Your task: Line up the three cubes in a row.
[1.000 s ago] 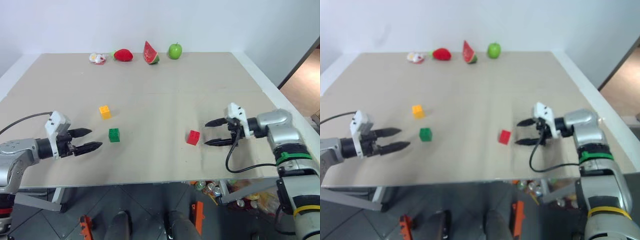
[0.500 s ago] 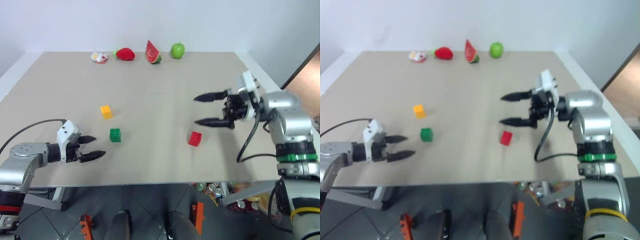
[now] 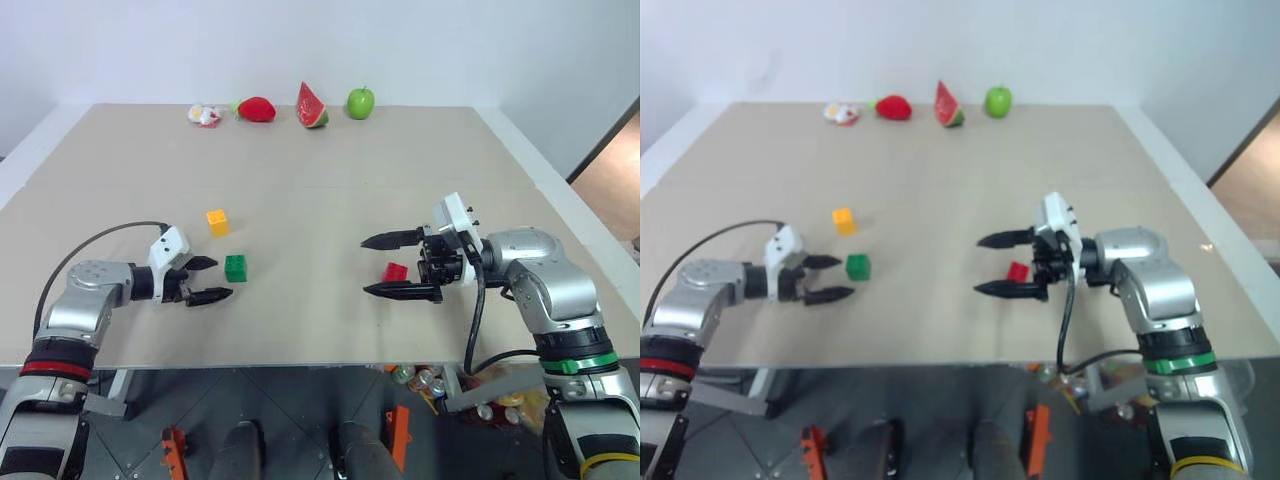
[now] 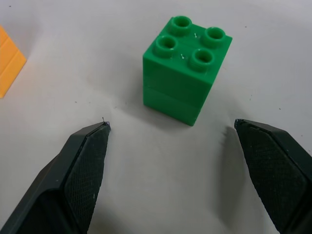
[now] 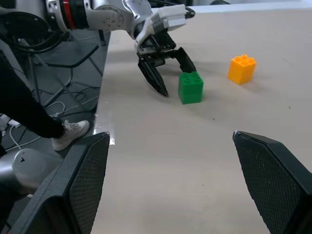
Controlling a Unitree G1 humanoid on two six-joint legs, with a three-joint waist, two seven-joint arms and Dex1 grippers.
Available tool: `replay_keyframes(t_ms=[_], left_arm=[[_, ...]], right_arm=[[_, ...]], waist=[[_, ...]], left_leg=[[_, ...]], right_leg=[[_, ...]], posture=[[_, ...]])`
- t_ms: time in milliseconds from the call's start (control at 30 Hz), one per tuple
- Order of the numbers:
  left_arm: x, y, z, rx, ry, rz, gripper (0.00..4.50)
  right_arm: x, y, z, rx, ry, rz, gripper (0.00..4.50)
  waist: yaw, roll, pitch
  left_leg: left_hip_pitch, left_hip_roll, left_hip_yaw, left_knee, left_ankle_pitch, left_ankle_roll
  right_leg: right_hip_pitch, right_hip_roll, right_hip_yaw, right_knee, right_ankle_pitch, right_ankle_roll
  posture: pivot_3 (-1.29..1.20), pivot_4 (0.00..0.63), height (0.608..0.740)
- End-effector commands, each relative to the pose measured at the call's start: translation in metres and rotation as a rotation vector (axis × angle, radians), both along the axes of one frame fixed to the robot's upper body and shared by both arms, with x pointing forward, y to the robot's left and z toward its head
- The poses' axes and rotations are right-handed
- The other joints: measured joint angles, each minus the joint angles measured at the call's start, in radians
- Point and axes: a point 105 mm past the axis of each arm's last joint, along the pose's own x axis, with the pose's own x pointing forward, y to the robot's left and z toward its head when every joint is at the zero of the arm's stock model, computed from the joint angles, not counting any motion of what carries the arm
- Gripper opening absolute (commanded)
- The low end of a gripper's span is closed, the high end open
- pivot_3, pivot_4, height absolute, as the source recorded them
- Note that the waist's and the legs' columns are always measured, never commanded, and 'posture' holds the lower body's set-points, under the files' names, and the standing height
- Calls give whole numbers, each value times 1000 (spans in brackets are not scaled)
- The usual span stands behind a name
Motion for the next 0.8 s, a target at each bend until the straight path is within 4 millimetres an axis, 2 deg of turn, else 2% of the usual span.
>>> replay_keyframes(t_ms=[33, 167, 500, 800], left_arm=[[4, -6, 2, 1, -12, -28, 4242], [9, -9, 4, -25, -7, -31, 4242], [16, -33, 17, -103, -10, -71, 4242], [14, -25, 14, -78, 19, -73, 4242]], right_arm=[[-4, -2, 13, 15, -52, 2, 4193], [-3, -4, 13, 17, -48, -15, 4193], [-2, -2, 11, 20, -49, -22, 4193], [1, -2, 11, 22, -52, -32, 4193]], waist=[[1, 0, 0], [2, 0, 0], [-1, 0, 0], [-2, 0, 0]], left_leg=[[0, 0, 0, 0, 0, 0], [0, 0, 0, 2, 0, 0], [-3, -1, 0, 7, 0, 0], [-3, 1, 0, 4, -1, 1]], right_leg=[[0, 0, 0, 0, 0, 0], [2, -1, 0, 0, 0, 1], [3, -2, 0, 0, 2, 3], [0, 1, -1, 0, 0, 2]], posture=[[0, 150, 740], [0, 150, 740], [0, 150, 740], [0, 150, 740]])
